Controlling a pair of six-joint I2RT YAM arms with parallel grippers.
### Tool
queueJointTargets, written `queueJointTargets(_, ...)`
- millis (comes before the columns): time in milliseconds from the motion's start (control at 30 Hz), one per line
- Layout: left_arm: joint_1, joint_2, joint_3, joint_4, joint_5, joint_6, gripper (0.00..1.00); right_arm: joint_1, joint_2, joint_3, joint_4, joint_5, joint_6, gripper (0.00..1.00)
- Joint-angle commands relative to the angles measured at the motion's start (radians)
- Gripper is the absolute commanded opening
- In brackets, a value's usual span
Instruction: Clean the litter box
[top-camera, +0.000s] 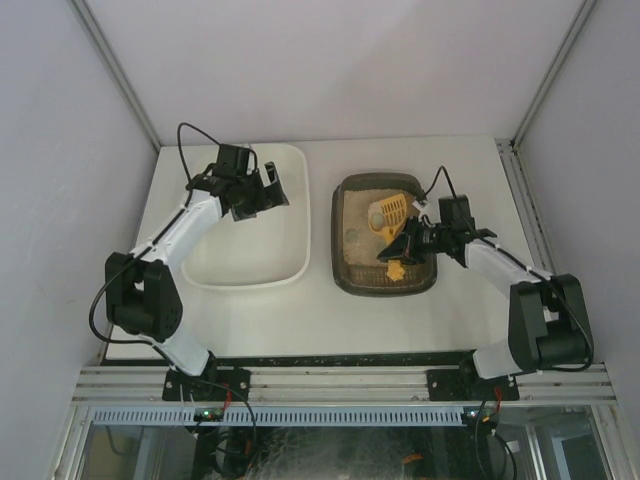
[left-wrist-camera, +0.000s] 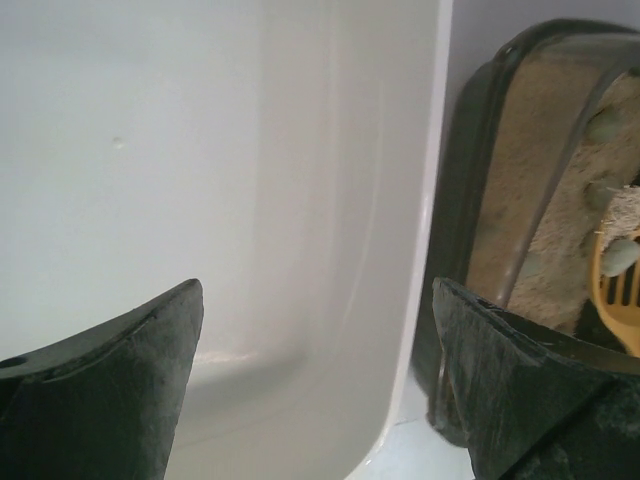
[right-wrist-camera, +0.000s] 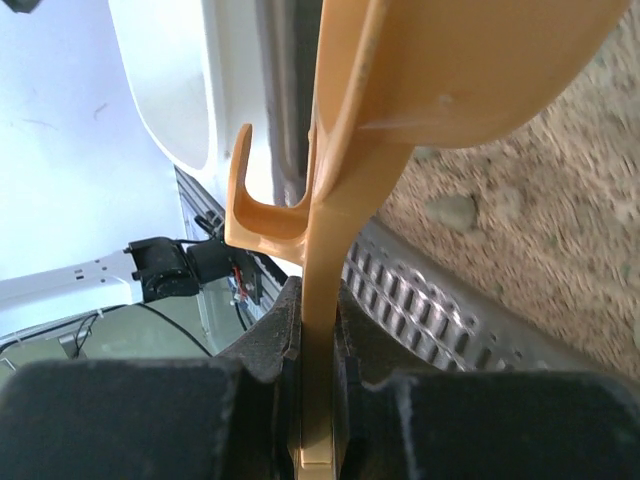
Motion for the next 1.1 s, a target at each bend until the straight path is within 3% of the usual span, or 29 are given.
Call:
queueJointTargets(0,0.002,-0.089,0.102,-0.138,-0.074,0.18,1.0,-0.029,-0.128,-0.123,0.145,-0.03,0.02,0.0)
queueJointTargets(200,-0.006,-0.259,0.033,-0.149,-0.261,0.359,0.99,-0.094,-0.317,-0.363,0.581,-0.021,0.141,0.0)
queueJointTargets(333,-0.007,-0.34,-0.032,-0.147,-0.395,0.469,0.99,-0.103,-0.253,-0.42,0.779,-0.116,0.23,0.0)
queueJointTargets(467,-0.007,-0.399,-0.098,-0.147,-0.476,0.536,0.97,-0.144,-0.151,-0.501,1.122,-0.162,0.444,0.0)
queueJointTargets(567,-0.008,-0.434,-0.15,-0.138,-0.482,0.557,0.97,-0.091,-0.09,-0.469,1.128,-0.187,0.434,0.0)
queueJointTargets(700,-0.007,-0.459,-0.192,-0.12,-0.441,0.603,0.96,-0.115,-0.055,-0.494,1.224,-0.153,0.492,0.0)
queueJointTargets(833,-0.008,-0.458,-0.196,-0.133,-0.376,0.651,0.96,0.006,-0.077,-0.408,0.952,-0.114,0.325,0.0)
queueJointTargets(967,-0.008,-0.449,-0.194,-0.133,-0.377,0.656,0.96,-0.086,-0.07,-0.471,1.109,-0.116,0.423,0.0)
queueJointTargets(1067,-0.007,-0.438,-0.192,-0.126,-0.397,0.655,0.95,-0.03,-0.058,-0.442,1.042,-0.112,0.385,0.0)
